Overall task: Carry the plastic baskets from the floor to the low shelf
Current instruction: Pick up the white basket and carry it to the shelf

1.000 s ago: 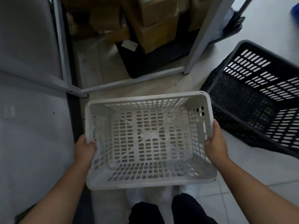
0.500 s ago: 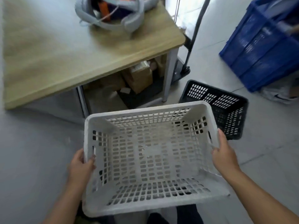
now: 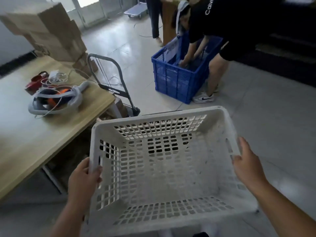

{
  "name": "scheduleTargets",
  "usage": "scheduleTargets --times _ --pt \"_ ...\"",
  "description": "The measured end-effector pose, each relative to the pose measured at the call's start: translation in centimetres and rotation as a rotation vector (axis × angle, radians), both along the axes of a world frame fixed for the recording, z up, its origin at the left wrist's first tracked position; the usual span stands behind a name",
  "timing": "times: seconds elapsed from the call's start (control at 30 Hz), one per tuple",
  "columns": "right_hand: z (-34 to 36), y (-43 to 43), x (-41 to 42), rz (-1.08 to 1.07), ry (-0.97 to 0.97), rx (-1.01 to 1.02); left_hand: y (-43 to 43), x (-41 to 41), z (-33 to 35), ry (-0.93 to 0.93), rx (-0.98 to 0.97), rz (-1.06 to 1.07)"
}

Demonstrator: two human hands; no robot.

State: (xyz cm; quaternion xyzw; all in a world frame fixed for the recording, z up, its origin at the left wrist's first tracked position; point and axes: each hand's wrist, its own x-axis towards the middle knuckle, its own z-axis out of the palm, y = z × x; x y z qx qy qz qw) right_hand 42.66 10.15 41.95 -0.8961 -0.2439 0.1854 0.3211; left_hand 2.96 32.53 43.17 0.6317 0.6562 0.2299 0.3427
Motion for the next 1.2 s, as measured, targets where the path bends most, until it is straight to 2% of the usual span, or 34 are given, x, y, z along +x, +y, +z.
scheduleTargets --times 0.27,0.47,0.8,1.2 --pt "6.4 -19.0 5.7 -0.355 -0.074 0.066 -6.5 15.4 7.2 0.010 0.083 -0.327" --pt "9.1 -37.4 9.4 -0.592 -0.103 0.132 -17.8 28.8 11.0 -0.012 0.153 -0.581" --pt "12.0 -68.9 9.5 -1.071 -0.211 0.156 -44.0 51.2 13.1 -0.120 0.203 -1.089" --pt "13.3 -98.3 3.2 -1.736 -0.240 0.137 -84.6 73.1 11.7 -0.227 0.049 -1.710"
